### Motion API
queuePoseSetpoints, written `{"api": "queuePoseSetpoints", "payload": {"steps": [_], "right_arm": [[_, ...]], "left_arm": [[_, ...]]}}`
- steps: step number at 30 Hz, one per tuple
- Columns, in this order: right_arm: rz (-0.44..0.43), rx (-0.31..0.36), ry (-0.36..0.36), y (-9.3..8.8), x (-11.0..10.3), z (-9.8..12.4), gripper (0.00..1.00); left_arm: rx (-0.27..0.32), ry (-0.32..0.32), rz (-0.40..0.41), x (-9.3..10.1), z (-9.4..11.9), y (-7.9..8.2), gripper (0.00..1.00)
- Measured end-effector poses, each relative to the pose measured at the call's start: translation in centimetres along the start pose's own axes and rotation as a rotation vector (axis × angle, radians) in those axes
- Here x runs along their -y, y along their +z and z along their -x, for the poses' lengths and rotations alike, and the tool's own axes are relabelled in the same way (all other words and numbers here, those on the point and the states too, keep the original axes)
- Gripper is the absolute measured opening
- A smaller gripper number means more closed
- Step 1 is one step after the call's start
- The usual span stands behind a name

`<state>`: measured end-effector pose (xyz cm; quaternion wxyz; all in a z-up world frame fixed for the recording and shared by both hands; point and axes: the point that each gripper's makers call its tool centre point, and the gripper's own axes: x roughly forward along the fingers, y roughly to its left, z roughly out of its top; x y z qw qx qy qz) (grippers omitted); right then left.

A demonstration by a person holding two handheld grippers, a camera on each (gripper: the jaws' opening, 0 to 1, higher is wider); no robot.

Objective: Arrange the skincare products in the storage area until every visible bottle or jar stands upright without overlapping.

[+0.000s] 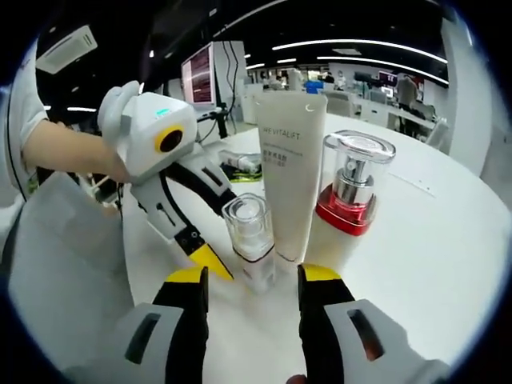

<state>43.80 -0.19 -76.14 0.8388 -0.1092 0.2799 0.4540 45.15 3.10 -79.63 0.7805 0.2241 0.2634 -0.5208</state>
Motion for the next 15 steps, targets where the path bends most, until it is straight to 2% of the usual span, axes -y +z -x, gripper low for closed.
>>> {"api": "queuePoseSetpoints", "payload": {"steps": [5, 11, 15], "right_arm": [[-0.01, 0.007, -0.014, 0.2, -0.4, 0.6, 0.5], [-0.022, 0.014, -0.018, 0.4, -1.3, 1.1, 0.53], [-0.023, 0.012, -0.019, 0.3, -1.7, 1.3, 0.57]], "left_arm": [[0.002, 0.023, 0.037, 0.2, 1.2, 0.0, 0.34], [-0.006, 0.052, 0.093, -0.1, 2.5, -0.8, 0.42], [0.012, 0.083, 0.156, -0.1, 3.9, -0.8, 0.44]]}}
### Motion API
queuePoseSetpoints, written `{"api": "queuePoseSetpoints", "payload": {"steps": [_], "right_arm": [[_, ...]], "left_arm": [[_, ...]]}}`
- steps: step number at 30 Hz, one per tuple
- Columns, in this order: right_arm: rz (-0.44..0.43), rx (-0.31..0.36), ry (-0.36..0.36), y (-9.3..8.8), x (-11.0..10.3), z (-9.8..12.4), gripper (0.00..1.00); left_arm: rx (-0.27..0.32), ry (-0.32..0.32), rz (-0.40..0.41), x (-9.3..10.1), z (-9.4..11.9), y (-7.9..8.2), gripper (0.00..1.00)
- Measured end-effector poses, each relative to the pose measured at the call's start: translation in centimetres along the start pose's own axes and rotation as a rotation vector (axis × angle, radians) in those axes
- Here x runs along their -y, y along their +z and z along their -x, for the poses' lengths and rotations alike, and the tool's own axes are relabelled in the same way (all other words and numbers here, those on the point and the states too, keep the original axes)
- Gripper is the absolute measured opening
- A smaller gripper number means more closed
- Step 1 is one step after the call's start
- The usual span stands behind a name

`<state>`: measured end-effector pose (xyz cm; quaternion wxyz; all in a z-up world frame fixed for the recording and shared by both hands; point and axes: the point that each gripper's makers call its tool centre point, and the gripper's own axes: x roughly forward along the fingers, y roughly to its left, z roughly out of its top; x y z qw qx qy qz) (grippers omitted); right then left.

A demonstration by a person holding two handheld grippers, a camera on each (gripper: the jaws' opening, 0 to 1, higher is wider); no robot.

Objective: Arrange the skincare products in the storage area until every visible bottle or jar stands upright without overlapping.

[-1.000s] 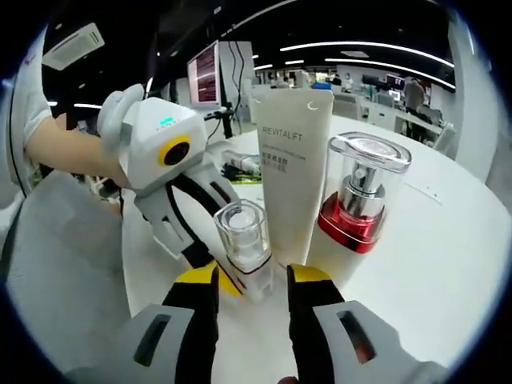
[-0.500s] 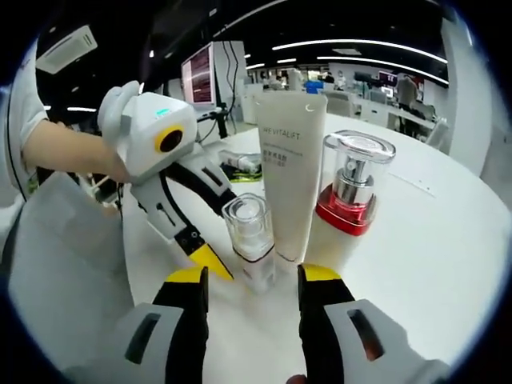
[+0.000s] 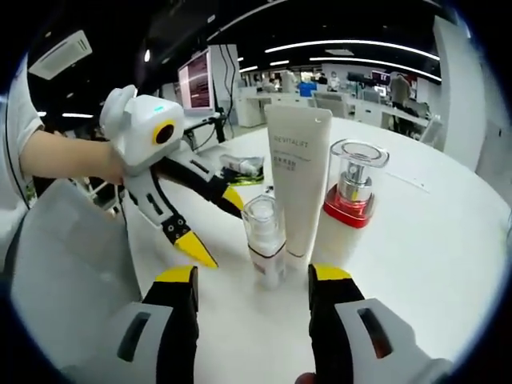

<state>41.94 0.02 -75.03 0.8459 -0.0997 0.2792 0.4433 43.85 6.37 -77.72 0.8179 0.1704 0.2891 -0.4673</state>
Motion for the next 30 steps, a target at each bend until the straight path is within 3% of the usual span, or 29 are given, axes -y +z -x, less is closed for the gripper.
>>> {"api": "queuePoseSetpoints", "payload": {"steps": [12, 22, 30], "right_arm": [[-0.019, 0.0, 0.002, -0.4, -1.5, 1.4, 0.65], [-0.05, 0.021, 0.007, -0.6, -3.0, 2.1, 0.71], [-0.07, 0.03, 0.014, -0.8, -4.0, 2.5, 0.75]], "left_arm": [[0.041, 0.09, 0.175, -0.7, 3.8, -1.9, 0.52], [0.046, 0.136, 0.286, 0.7, 6.6, -4.1, 0.62], [0.052, 0.169, 0.347, 1.1, 8.8, -5.3, 0.63]]}}
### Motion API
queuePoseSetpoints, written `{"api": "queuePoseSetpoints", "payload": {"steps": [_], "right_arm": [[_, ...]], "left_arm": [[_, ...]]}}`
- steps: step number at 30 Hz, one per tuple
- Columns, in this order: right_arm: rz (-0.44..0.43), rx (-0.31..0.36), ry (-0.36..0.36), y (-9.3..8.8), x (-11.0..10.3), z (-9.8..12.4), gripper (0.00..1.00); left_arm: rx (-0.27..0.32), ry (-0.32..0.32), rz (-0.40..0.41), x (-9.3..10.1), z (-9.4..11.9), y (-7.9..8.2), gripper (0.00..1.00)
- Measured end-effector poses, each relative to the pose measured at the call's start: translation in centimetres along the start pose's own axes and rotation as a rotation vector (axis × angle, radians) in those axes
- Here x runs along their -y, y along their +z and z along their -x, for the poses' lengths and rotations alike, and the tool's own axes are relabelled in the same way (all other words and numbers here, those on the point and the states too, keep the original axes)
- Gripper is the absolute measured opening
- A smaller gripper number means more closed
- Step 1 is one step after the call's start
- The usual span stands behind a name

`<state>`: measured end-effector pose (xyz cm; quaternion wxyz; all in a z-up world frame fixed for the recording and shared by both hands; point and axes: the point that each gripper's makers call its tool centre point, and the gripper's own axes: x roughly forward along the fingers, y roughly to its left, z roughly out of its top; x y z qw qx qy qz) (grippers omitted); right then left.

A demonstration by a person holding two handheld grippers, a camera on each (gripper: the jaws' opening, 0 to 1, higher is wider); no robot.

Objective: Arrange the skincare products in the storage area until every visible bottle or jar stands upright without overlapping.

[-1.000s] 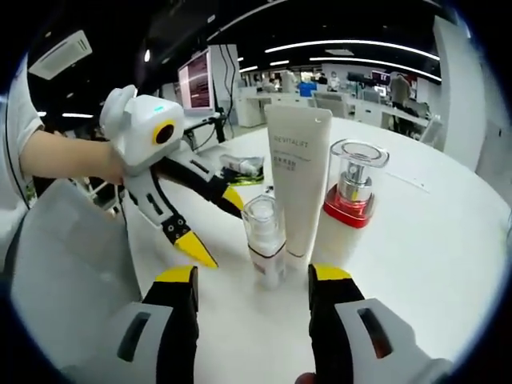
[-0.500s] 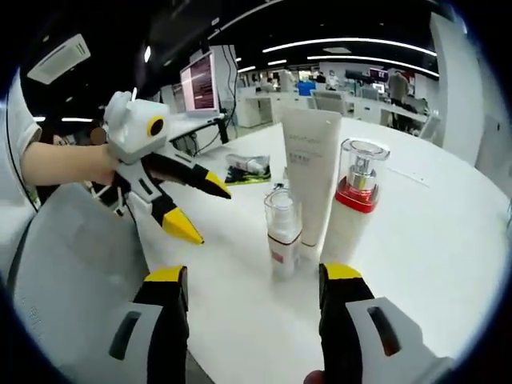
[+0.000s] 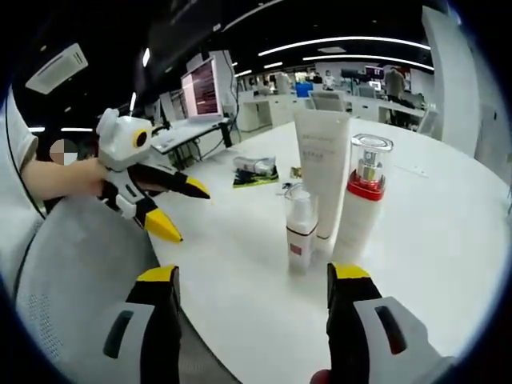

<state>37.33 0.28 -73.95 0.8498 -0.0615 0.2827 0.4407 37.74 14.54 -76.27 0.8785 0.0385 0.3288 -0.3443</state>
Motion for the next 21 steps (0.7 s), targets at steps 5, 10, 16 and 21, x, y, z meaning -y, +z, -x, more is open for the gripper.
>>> {"api": "queuePoseSetpoints", "payload": {"steps": [5, 10, 16, 21], "right_arm": [[-0.008, 0.008, -0.004, 0.2, -0.6, 0.5, 0.78], [-0.012, 0.016, -0.009, 0.2, -0.7, 0.8, 0.8], [-0.009, 0.024, -0.002, 0.6, -1.2, 1.2, 0.84], [-0.006, 0.031, 0.001, 0.9, -1.6, 1.7, 0.85]], "left_arm": [[0.014, 0.016, 0.027, 0.3, 1.0, 0.0, 0.66], [0.025, 0.013, 0.042, 0.7, 1.7, -0.1, 0.68], [0.031, 0.036, 0.045, 0.4, 2.9, -0.3, 0.71], [0.031, 0.046, 0.039, 0.4, 4.0, -0.2, 0.74]]}}
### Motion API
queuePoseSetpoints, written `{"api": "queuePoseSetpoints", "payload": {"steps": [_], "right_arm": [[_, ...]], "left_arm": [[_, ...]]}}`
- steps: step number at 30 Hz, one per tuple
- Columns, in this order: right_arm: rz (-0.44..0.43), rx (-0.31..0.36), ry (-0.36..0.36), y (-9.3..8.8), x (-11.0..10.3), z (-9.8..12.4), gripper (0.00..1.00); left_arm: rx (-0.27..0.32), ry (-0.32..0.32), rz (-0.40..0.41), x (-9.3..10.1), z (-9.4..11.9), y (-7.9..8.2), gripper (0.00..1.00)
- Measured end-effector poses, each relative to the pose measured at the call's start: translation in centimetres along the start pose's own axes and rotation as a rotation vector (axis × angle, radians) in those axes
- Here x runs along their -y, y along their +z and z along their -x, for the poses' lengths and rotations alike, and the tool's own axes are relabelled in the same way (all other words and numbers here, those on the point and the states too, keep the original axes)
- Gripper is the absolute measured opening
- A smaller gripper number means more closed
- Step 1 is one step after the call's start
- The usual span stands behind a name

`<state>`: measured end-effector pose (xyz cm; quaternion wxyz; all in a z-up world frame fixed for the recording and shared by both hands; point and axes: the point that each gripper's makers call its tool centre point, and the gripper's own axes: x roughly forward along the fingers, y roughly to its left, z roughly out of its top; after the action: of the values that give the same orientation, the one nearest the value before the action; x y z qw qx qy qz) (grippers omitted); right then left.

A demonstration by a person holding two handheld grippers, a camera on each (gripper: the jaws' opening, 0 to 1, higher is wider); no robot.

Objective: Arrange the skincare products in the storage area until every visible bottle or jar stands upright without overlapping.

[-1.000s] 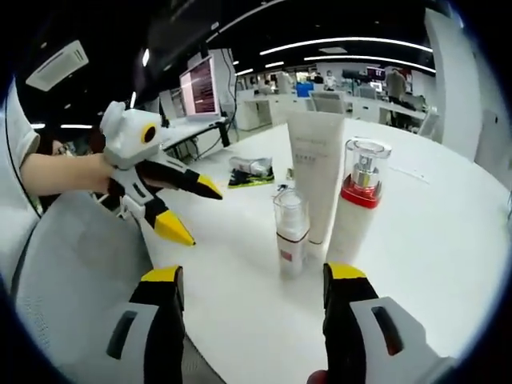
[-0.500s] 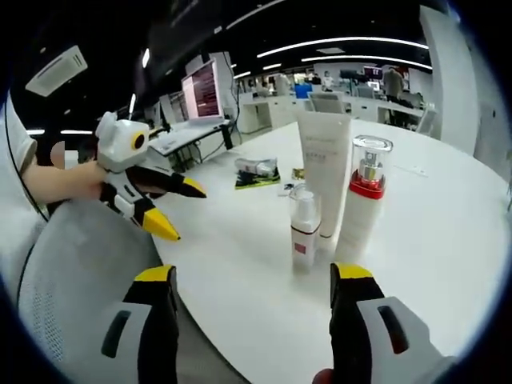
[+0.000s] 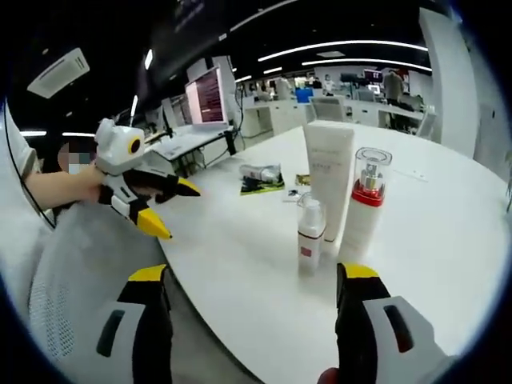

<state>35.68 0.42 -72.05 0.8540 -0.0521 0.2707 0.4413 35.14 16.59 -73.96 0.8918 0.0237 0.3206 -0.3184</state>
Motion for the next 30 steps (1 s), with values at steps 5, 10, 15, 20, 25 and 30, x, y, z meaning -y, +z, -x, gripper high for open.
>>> {"api": "queuePoseSetpoints", "payload": {"steps": [5, 10, 15, 20, 25, 30], "right_arm": [[-0.01, 0.002, 0.008, -0.1, -0.4, 0.2, 0.89], [-0.018, -0.002, 0.013, -0.1, -0.6, 0.2, 0.92], [-0.033, 0.012, 0.006, 0.5, -0.6, 0.4, 0.94], [-0.044, 0.023, 0.001, 0.7, -0.6, 0.5, 0.95], [-0.056, 0.02, -0.008, 0.2, -0.6, 0.6, 0.95], [-0.05, 0.006, -0.017, -0.2, -0.5, 0.6, 0.96]], "left_arm": [[-0.007, 0.009, 0.007, -0.5, 0.9, -0.5, 0.76], [-0.013, 0.019, 0.022, -0.7, 1.8, -1.0, 0.81], [-0.006, 0.01, 0.032, -0.6, 2.6, -0.8, 0.87], [-0.018, 0.01, 0.03, -0.5, 3.1, -1.2, 0.91], [-0.014, 0.016, 0.036, -0.7, 3.4, -1.3, 0.94], [-0.039, 0.019, 0.01, -0.7, 3.2, -1.7, 0.97]]}}
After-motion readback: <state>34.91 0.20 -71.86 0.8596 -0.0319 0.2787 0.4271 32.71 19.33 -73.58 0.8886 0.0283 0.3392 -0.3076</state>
